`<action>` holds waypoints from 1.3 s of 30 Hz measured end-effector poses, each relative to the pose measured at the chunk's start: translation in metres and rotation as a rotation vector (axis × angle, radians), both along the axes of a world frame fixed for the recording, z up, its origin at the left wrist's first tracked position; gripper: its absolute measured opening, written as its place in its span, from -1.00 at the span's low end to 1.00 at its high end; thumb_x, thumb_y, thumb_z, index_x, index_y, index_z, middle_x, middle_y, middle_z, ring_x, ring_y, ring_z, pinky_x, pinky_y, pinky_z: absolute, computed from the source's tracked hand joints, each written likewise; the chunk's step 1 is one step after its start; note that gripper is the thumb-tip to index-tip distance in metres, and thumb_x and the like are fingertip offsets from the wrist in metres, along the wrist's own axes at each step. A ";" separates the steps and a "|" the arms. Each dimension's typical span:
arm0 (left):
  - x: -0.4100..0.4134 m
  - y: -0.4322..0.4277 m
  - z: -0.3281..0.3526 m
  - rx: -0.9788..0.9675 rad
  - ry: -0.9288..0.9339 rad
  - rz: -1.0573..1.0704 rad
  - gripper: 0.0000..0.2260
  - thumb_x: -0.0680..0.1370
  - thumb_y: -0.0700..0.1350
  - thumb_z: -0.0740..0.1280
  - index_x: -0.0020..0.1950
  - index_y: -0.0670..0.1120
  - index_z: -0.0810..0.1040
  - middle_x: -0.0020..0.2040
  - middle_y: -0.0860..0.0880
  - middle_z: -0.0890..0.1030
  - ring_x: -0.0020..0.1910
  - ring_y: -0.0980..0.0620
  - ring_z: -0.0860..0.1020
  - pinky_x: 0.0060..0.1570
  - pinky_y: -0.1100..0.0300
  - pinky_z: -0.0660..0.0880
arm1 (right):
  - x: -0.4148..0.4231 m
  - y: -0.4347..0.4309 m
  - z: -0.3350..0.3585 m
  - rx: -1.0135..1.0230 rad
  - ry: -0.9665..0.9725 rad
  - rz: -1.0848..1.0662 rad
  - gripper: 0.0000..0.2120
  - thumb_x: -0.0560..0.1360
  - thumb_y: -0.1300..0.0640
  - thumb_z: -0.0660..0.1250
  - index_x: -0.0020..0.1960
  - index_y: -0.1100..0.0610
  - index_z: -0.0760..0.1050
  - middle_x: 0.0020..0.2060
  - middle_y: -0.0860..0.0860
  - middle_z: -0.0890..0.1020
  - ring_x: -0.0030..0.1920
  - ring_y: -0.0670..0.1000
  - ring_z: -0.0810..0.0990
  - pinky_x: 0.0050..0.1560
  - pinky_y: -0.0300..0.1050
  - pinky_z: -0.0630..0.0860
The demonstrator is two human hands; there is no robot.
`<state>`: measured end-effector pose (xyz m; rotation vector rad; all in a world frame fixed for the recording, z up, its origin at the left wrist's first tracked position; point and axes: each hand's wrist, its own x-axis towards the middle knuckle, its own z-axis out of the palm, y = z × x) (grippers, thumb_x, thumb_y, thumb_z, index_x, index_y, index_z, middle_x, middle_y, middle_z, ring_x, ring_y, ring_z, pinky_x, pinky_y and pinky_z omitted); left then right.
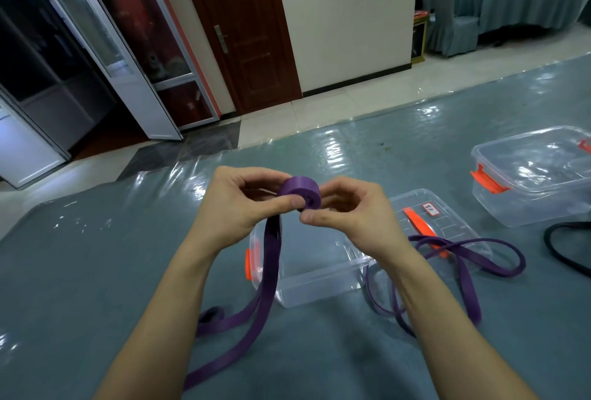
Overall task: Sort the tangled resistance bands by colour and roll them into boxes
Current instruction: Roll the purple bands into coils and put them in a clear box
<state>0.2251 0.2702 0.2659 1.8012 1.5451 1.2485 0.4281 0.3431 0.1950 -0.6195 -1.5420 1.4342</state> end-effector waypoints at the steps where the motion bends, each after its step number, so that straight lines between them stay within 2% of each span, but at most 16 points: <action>1: -0.002 -0.002 0.003 -0.016 0.122 -0.002 -0.73 0.34 0.10 0.67 0.02 0.15 0.81 -0.09 0.10 0.81 -0.08 0.08 0.79 -0.02 0.25 0.70 | 0.006 -0.001 0.002 0.101 -0.168 -0.032 -0.71 0.31 0.08 0.75 -0.03 -0.02 0.76 -0.08 -0.04 0.79 -0.08 -0.06 0.75 -0.03 -0.08 0.59; 2: -0.002 -0.004 0.005 -0.032 0.260 -0.017 -0.72 0.35 0.12 0.67 0.03 0.13 0.81 -0.11 0.13 0.80 -0.10 0.11 0.78 -0.02 0.25 0.70 | 0.011 -0.002 0.004 0.194 -0.295 -0.054 -0.66 0.31 0.00 0.75 0.04 -0.06 0.76 -0.03 -0.10 0.76 -0.09 -0.09 0.72 -0.07 -0.13 0.56; 3: -0.001 -0.005 0.008 -0.049 0.390 -0.041 -0.71 0.36 0.14 0.68 0.03 0.10 0.82 -0.14 0.16 0.79 -0.12 0.15 0.77 -0.03 0.26 0.69 | 0.016 -0.004 0.007 0.247 -0.343 -0.058 -0.61 0.33 -0.02 0.74 0.12 -0.07 0.75 0.01 -0.12 0.73 -0.11 -0.08 0.70 -0.10 -0.17 0.57; 5: 0.006 -0.007 0.015 -0.108 0.553 -0.094 -0.71 0.35 0.13 0.69 0.01 0.09 0.82 -0.17 0.19 0.78 -0.14 0.21 0.75 -0.04 0.24 0.68 | 0.023 -0.010 0.013 0.244 -0.309 -0.013 -0.62 0.39 0.09 0.71 0.18 -0.01 0.75 -0.04 -0.09 0.75 -0.20 -0.05 0.71 -0.12 -0.11 0.65; 8: 0.015 -0.010 0.023 -0.201 0.597 -0.113 -0.60 0.30 0.08 0.76 0.02 0.17 0.66 -0.18 0.19 0.77 -0.15 0.17 0.74 -0.06 0.14 0.68 | 0.027 -0.021 0.017 0.229 -0.366 0.023 -0.72 0.45 0.17 0.67 0.14 0.05 0.76 -0.26 -0.01 0.76 -0.29 -0.02 0.74 -0.11 -0.02 0.70; 11: 0.020 -0.014 0.027 -0.241 0.611 -0.105 -0.39 0.26 0.04 0.78 0.02 0.23 0.39 -0.15 0.17 0.77 -0.14 0.11 0.73 -0.06 0.02 0.69 | 0.029 -0.029 0.016 0.263 -0.423 0.065 -0.74 0.47 0.14 0.65 0.14 0.04 0.75 -0.29 0.04 0.76 -0.27 -0.01 0.77 -0.06 0.05 0.72; 14: 0.024 -0.020 0.027 -0.223 0.624 -0.121 -0.38 0.24 0.08 0.79 -0.02 0.24 0.37 -0.13 0.18 0.76 -0.13 0.09 0.73 -0.06 -0.07 0.70 | 0.032 -0.033 0.017 0.283 -0.443 0.073 -0.76 0.45 0.13 0.64 0.10 0.03 0.75 -0.30 0.03 0.74 -0.28 0.01 0.75 -0.06 0.16 0.71; 17: 0.023 -0.025 0.024 -0.169 0.533 -0.135 -0.41 0.23 0.05 0.79 0.03 0.17 0.47 -0.14 0.16 0.78 -0.10 0.10 0.76 0.03 0.00 0.71 | 0.030 -0.041 0.013 0.294 -0.349 0.031 -0.78 0.39 0.15 0.65 0.01 0.08 0.73 -0.31 0.08 0.69 -0.33 0.07 0.67 -0.18 0.18 0.68; 19: 0.019 -0.029 0.019 -0.135 0.355 -0.157 -0.43 0.24 -0.01 0.80 0.12 0.08 0.60 -0.08 0.09 0.81 -0.05 0.05 0.79 0.11 0.13 0.70 | 0.030 -0.044 0.010 0.210 -0.191 -0.001 -0.80 0.37 0.20 0.59 -0.02 0.14 0.71 -0.33 0.20 0.66 -0.36 0.07 0.60 -0.23 0.12 0.62; 21: 0.018 -0.034 0.010 -0.130 0.158 -0.162 -0.48 0.27 -0.07 0.76 0.18 0.00 0.70 0.01 0.03 0.82 0.03 0.03 0.79 0.13 0.24 0.67 | 0.033 -0.042 0.010 0.110 -0.027 -0.038 -0.81 0.38 0.24 0.52 -0.01 0.16 0.68 -0.39 0.17 0.66 -0.39 0.07 0.63 -0.27 0.00 0.62; 24: 0.026 -0.037 -0.005 -0.098 -0.087 -0.099 -0.64 0.31 -0.12 0.68 0.08 0.03 0.77 -0.01 -0.02 0.82 -0.01 0.03 0.80 0.04 0.27 0.68 | 0.032 -0.036 0.011 0.036 0.168 -0.046 -0.80 0.42 0.29 0.48 0.04 0.22 0.65 -0.32 0.14 0.72 -0.39 0.06 0.68 -0.27 -0.11 0.63; 26: 0.028 -0.036 -0.007 -0.065 -0.157 -0.058 -0.72 0.31 -0.09 0.70 -0.01 0.06 0.80 -0.06 -0.06 0.82 -0.07 0.00 0.80 -0.03 0.25 0.69 | 0.026 -0.037 0.011 0.001 0.257 -0.024 -0.81 0.45 0.31 0.44 0.07 0.25 0.64 -0.24 0.15 0.73 -0.37 0.06 0.67 -0.26 -0.10 0.60; 28: 0.024 -0.037 -0.003 -0.027 -0.185 -0.023 -0.71 0.30 -0.05 0.76 -0.03 0.04 0.81 -0.08 -0.08 0.82 -0.10 -0.03 0.80 -0.05 0.24 0.68 | 0.016 -0.039 0.009 -0.054 0.331 0.034 -0.81 0.47 0.30 0.41 0.07 0.25 0.66 -0.19 0.16 0.71 -0.35 0.07 0.63 -0.20 -0.07 0.59; 32: 0.009 -0.050 -0.006 0.014 -0.287 0.060 -0.68 0.28 0.02 0.74 -0.04 -0.02 0.81 -0.09 -0.11 0.81 -0.10 -0.07 0.81 -0.05 0.21 0.69 | -0.002 -0.044 0.004 -0.091 0.335 0.135 -0.78 0.48 0.22 0.45 0.12 0.22 0.66 -0.13 0.16 0.72 -0.28 0.10 0.65 -0.08 -0.06 0.62; 34: 0.003 -0.059 -0.012 0.015 -0.322 0.104 -0.68 0.27 0.02 0.74 -0.05 0.00 0.80 -0.08 -0.11 0.81 -0.09 -0.08 0.81 -0.02 0.21 0.69 | -0.012 -0.045 0.003 -0.067 0.298 0.132 -0.79 0.52 0.25 0.43 0.14 0.23 0.65 -0.10 0.17 0.73 -0.26 0.12 0.66 -0.05 -0.02 0.63; 39: -0.025 -0.081 -0.015 -0.028 -0.281 0.146 -0.64 0.25 0.02 0.75 -0.01 0.03 0.80 -0.06 -0.09 0.82 -0.06 -0.09 0.81 0.00 0.18 0.71 | -0.034 -0.060 0.004 -0.069 0.233 0.176 -0.77 0.55 0.24 0.45 0.19 0.25 0.65 -0.07 0.18 0.75 -0.22 0.14 0.69 -0.02 -0.02 0.64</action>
